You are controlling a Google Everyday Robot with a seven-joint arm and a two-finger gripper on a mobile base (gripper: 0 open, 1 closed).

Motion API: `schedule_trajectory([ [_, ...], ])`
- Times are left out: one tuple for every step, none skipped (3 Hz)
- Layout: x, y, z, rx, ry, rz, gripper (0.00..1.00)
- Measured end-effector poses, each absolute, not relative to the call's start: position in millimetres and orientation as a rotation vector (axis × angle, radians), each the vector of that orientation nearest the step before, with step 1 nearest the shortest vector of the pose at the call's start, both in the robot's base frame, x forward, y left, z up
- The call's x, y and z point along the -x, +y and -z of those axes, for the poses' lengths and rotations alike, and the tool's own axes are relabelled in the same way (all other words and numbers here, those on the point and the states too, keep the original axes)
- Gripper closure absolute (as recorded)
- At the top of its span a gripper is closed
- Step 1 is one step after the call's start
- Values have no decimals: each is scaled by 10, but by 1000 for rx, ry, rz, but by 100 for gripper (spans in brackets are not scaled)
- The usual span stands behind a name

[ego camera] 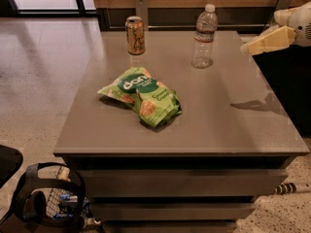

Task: Knock water bottle over

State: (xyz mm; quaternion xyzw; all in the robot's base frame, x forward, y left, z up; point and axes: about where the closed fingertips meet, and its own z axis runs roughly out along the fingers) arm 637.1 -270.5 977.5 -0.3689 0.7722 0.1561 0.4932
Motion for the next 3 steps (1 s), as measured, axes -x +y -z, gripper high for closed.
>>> schedule_trajectory([
  [-6635,-2634,-9708,871,1803,-416,0],
  [-6998,-2541,-9602,823,1720,-466,0],
  [-7237,-2448,-9518,790,1677,-483,0],
])
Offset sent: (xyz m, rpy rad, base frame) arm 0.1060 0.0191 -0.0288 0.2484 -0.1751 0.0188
